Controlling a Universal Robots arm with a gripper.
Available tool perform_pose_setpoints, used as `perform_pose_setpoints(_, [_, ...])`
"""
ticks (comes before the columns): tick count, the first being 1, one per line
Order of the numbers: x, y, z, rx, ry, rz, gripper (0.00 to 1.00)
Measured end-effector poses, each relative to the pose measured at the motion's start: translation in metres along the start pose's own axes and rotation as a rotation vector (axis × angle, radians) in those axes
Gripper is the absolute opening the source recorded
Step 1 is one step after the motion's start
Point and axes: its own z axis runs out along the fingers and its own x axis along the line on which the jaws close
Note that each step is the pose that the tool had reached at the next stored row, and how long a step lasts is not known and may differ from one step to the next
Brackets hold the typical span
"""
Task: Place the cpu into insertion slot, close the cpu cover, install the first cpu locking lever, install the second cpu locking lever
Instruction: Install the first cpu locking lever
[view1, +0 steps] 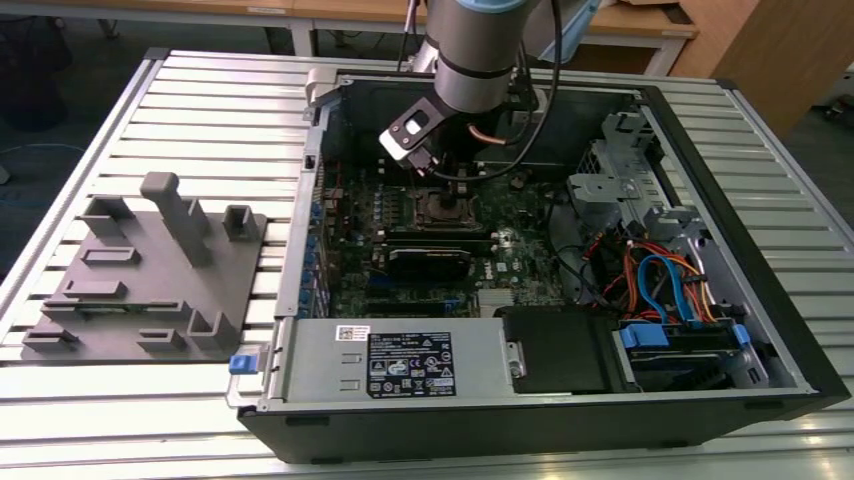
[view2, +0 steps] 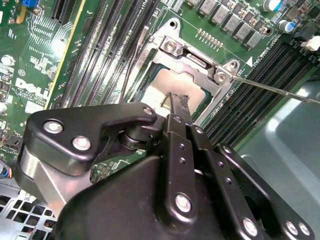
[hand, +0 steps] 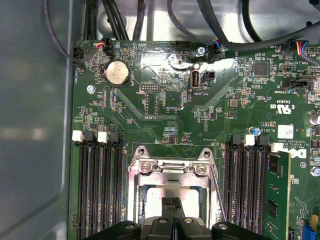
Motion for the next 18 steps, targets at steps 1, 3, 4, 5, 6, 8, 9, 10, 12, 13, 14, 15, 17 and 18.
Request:
perform_pose_setpoints(1, [0.0,0.0,-0.0005,-0.0001,0.0,0.0,0.1])
perform_pose_setpoints(3, [0.0,0.0,-0.0016,-0.0002,0.0002,0.0,0.1])
perform_pose_setpoints(4, [0.0001,0.0,-0.0023,-0.0001,0.0002,0.0,0.1])
perform_pose_setpoints(5, [0.0001,0.0,-0.0028,-0.0002,0.0003,0.0,0.1])
perform_pose_setpoints(6, [0.0001,0.0,-0.0031,-0.0002,0.0004,0.0,0.1])
perform_pose_setpoints(8, [0.0001,-0.0001,-0.0044,-0.0002,0.0002,0.0,0.1])
perform_pose_setpoints(9, [0.0002,-0.0001,-0.0052,-0.0001,0.0002,0.0,0.1])
perform_pose_setpoints(10, [0.0002,-0.0001,-0.0061,-0.0001,0.0002,0.0,0.1])
perform_pose_setpoints(12, [0.0003,-0.0001,-0.0074,-0.0002,0.0003,0.0,0.1])
perform_pose_setpoints(13, [0.0003,-0.0001,-0.0074,-0.0003,0.0005,0.0,0.1])
perform_pose_setpoints(14, [0.0003,-0.0001,-0.0074,-0.0004,0.0006,0.0,0.1])
perform_pose_setpoints(15, [0.0003,-0.0001,-0.0078,-0.0002,0.0003,0.0,0.1])
perform_pose_setpoints(17, [0.0003,-0.0001,-0.0081,-0.0002,0.0003,0.0,0.1])
perform_pose_setpoints(18, [0.0003,-0.0001,-0.0081,-0.0002,0.0003,0.0,0.1])
